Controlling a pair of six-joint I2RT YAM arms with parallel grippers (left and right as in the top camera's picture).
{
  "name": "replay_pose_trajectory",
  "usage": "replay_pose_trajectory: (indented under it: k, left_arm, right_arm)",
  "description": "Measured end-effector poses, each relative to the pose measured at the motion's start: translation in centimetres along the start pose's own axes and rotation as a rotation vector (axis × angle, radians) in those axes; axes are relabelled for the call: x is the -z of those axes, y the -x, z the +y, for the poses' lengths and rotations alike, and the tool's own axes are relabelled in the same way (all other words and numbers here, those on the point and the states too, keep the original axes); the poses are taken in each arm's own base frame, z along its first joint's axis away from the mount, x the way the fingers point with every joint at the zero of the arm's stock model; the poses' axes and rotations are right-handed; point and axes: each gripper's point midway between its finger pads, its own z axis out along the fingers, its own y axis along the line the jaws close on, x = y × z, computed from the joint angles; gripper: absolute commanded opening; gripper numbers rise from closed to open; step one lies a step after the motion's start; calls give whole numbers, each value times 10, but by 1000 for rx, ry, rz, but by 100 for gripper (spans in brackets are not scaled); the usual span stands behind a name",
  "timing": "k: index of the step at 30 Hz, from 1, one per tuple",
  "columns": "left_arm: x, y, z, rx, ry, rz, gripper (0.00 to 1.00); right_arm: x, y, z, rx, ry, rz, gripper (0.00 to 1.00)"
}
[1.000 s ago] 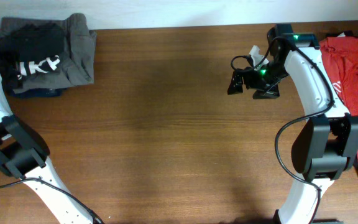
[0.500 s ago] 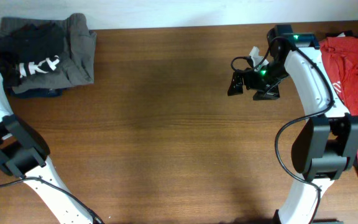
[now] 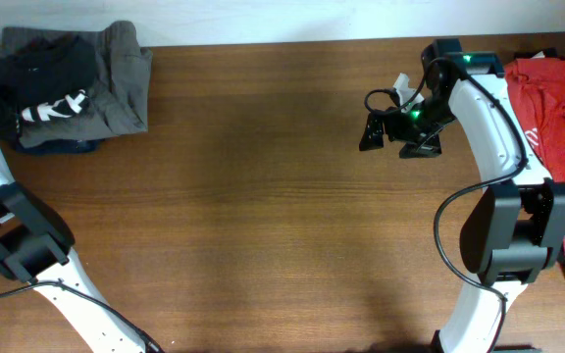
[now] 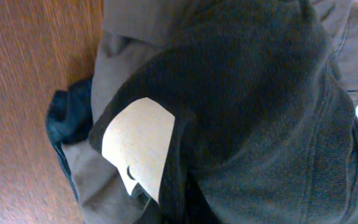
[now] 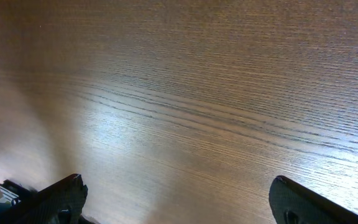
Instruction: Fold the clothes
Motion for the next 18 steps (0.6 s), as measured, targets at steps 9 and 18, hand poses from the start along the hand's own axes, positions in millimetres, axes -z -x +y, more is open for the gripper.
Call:
replay_pose_trajectory:
  k: [9,18]
  left_arm:
    - [9,15,-9,-178,-31,-34,3]
    - [15,4,6,-376,37,21,72]
  right_arm:
    - [0,0,0,0,0,-1,99]
    - [0,1,0,2,0,-5,99]
